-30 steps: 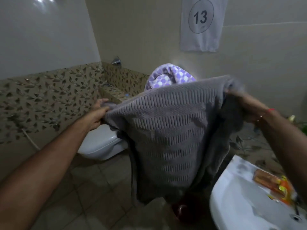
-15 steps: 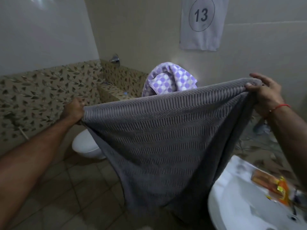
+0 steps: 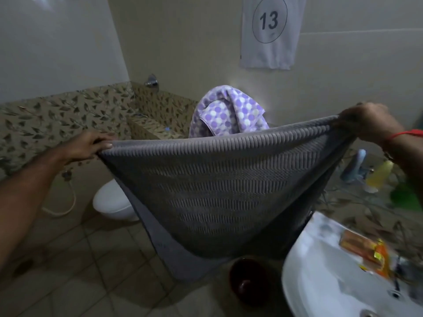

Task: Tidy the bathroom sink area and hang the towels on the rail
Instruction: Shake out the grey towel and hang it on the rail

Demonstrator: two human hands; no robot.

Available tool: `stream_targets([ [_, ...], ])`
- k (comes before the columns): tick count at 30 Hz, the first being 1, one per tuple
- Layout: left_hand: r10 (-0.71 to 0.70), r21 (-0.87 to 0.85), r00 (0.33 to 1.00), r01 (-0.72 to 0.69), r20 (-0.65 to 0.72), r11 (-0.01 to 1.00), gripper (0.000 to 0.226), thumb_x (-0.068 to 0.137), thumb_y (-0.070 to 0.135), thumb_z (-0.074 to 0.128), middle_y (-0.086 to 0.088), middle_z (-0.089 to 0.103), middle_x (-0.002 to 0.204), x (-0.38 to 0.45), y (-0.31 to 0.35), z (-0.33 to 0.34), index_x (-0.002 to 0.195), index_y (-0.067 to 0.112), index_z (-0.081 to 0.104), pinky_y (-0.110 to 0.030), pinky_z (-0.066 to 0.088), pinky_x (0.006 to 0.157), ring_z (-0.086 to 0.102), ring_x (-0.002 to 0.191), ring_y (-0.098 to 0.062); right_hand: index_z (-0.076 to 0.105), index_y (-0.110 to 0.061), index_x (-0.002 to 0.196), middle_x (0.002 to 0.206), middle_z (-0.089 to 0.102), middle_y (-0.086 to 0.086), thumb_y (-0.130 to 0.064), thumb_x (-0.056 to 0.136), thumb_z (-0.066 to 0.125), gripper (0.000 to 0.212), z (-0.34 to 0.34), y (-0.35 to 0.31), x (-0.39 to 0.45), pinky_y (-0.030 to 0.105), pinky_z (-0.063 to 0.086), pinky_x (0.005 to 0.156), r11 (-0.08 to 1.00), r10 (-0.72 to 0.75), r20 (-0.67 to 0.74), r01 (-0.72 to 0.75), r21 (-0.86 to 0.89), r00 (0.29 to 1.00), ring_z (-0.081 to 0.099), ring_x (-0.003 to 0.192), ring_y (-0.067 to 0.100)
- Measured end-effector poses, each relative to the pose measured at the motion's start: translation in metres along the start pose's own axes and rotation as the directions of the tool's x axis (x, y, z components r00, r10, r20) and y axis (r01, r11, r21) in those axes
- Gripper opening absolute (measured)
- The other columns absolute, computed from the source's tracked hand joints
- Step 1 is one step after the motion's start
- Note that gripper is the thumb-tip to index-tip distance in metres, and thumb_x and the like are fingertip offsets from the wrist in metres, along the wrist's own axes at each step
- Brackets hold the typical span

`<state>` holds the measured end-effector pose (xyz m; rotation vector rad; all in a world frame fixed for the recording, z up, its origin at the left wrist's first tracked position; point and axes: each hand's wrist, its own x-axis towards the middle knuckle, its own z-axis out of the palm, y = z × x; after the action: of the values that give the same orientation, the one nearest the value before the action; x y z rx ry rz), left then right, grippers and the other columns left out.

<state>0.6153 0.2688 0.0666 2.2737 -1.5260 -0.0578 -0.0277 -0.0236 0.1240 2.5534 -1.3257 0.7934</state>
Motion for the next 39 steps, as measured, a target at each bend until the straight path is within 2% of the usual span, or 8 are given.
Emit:
stream_targets([
  [6, 0.096, 0.092, 0.987, -0.108, 0.128, 0.990, 0.022, 0.075, 0.045, 0.073, 0.001, 0.062, 0.073, -0.011, 0.007, -0.011, 0.069, 0.024, 0.068, -0.032, 0.044, 0.061, 0.060, 0.070, -0.018, 0.074, 0.008, 0.094, 0.108, 0.063, 0.033, -0.012, 0.087, 0.072, 0.021, 0.001, -0.010, 0.004, 0.046, 0.038, 0.096, 0.997, -0.081, -0.075, 0.082, 0.003, 0.994, 0.053, 0.109, 0.049],
  [9, 0.152, -0.092, 0.973, -0.138, 0.173, 0.986, 0.012, 0.086, 0.034, 0.072, 0.006, 0.062, 0.121, -0.013, 0.009, -0.019, 0.085, 0.024, 0.079, -0.032, 0.048, 0.088, 0.060, 0.107, -0.003, 0.073, -0.004, 0.096, 0.103, 0.069, 0.018, -0.019, 0.093, 0.067, 0.017, -0.004, -0.011, 0.006, 0.045, 0.049, 0.085, 0.961, -0.089, 0.092, 0.061, 0.271, 0.992, 0.063, 0.095, 0.034],
  [14, -0.358, -0.650, 0.921, 0.368, 0.156, 0.664, 0.031, 0.097, 0.029, 0.063, -0.019, 0.070, 0.119, -0.014, 0.034, 0.014, 0.119, 0.008, 0.070, -0.042, 0.055, 0.082, 0.069, 0.103, -0.034, 0.065, -0.001, 0.077, 0.072, 0.056, 0.021, -0.022, 0.092, 0.062, 0.026, 0.019, -0.013, 0.035, 0.032, 0.041, 0.060, 0.850, 0.330, 0.005, -0.299, 0.433, 0.944, 0.051, 0.073, 0.020],
  [19, -0.311, -0.708, 0.804, 0.594, 0.506, 0.382, 0.020, 0.099, 0.018, 0.059, -0.016, 0.065, 0.119, -0.013, 0.135, 0.047, 0.112, 0.007, 0.069, -0.039, 0.053, 0.090, 0.064, 0.089, -0.023, 0.068, 0.002, 0.075, 0.075, 0.063, 0.020, -0.024, 0.087, 0.068, 0.029, 0.040, -0.071, 0.040, 0.034, 0.049, 0.062, 0.753, 0.364, 0.356, -0.497, 0.432, 0.861, 0.058, 0.065, 0.025],
  [28, 0.277, -0.829, 0.913, 0.105, 0.299, 0.550, 0.034, 0.101, 0.036, 0.056, -0.005, 0.075, 0.096, -0.039, 0.320, 0.054, 0.116, 0.007, 0.067, -0.030, 0.061, 0.068, 0.071, 0.080, -0.013, 0.046, -0.017, 0.109, 0.078, 0.062, 0.012, -0.010, 0.094, 0.064, 0.024, 0.009, -0.224, 0.003, 0.036, 0.058, 0.049, 0.204, -0.150, 0.429, -0.397, 0.895, 0.891, 0.065, 0.056, 0.018],
  [32, 0.495, -0.666, 0.856, -0.282, 0.152, 0.691, 0.036, 0.091, -0.003, 0.069, -0.010, 0.067, 0.113, -0.045, 0.341, 0.049, 0.125, -0.004, 0.057, -0.019, 0.052, 0.091, 0.063, 0.100, -0.004, 0.050, -0.022, 0.103, 0.085, 0.066, 0.017, -0.022, 0.100, 0.047, 0.005, -0.013, -0.223, -0.003, 0.035, 0.055, 0.061, 0.311, -0.251, 0.353, -0.270, 0.911, 0.901, 0.066, 0.070, 0.028],
  [36, 0.465, -0.629, 0.882, -0.323, 0.070, 0.707, 0.033, 0.093, -0.001, 0.065, -0.009, 0.069, 0.114, -0.048, 0.331, 0.034, 0.125, 0.000, 0.061, -0.031, 0.050, 0.098, 0.064, 0.102, -0.013, 0.054, -0.028, 0.104, 0.068, 0.065, -0.001, -0.052, 0.086, 0.063, 0.032, -0.014, -0.169, -0.003, 0.037, 0.050, 0.064, 0.704, -0.081, -0.138, 0.155, 0.693, 0.987, 0.060, 0.058, 0.015],
  [39, 0.483, -0.700, 0.875, -0.364, -0.031, 0.614, 0.034, 0.092, 0.006, 0.064, -0.009, 0.068, 0.118, -0.051, 0.321, 0.009, 0.126, 0.003, 0.062, -0.027, 0.051, 0.099, 0.064, 0.108, -0.014, 0.044, -0.043, 0.133, 0.110, 0.061, -0.015, -0.064, 0.071, 0.074, 0.072, -0.003, -0.142, -0.020, 0.025, 0.048, 0.088, 0.647, -0.324, 0.287, -0.010, 0.762, 0.901, 0.061, 0.097, 0.000],
])
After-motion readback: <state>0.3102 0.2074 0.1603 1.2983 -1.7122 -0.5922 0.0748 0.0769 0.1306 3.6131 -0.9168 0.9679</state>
